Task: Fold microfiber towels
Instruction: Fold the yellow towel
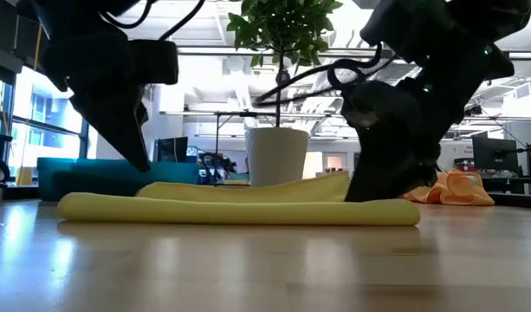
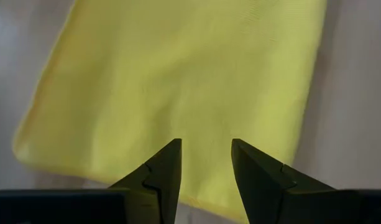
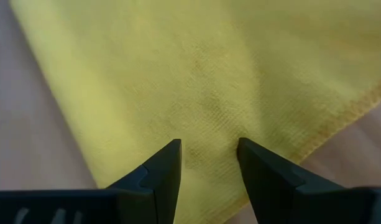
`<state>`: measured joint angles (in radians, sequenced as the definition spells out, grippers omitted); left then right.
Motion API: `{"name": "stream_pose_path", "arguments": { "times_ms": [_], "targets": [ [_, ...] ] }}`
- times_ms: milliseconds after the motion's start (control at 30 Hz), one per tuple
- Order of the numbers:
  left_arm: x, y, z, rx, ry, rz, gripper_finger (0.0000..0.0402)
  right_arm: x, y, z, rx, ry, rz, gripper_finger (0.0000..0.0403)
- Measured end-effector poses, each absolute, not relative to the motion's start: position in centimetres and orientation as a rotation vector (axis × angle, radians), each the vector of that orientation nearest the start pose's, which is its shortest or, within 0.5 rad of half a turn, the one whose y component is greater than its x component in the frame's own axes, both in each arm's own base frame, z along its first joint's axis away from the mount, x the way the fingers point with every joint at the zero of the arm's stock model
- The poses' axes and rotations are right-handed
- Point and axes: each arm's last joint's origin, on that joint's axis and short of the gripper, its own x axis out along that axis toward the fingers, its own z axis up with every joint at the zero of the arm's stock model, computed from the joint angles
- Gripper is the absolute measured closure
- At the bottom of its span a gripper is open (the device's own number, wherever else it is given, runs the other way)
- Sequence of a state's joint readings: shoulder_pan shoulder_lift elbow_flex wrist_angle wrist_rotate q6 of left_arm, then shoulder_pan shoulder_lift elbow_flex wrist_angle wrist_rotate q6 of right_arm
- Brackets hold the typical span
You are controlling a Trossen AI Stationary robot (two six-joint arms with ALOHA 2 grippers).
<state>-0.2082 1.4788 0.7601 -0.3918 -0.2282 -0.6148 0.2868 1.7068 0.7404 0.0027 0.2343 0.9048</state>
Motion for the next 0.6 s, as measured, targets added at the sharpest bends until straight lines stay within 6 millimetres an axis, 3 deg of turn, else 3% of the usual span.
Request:
{"name": "stream_pose_path", "arguments": {
  "times_ms": [333,600],
  "targets": [
    [25.9,-6.8,16.7,-0.437,0.971,0.329,0.027,28.2,6.0,12.1,0.265,0.995,-0.29,0.0249],
    [25.9,-7.8,16.9,-0.532,0.935,0.337,0.027,26.9,4.5,15.3,0.383,0.98,-0.316,0.0249]
  ]
}}
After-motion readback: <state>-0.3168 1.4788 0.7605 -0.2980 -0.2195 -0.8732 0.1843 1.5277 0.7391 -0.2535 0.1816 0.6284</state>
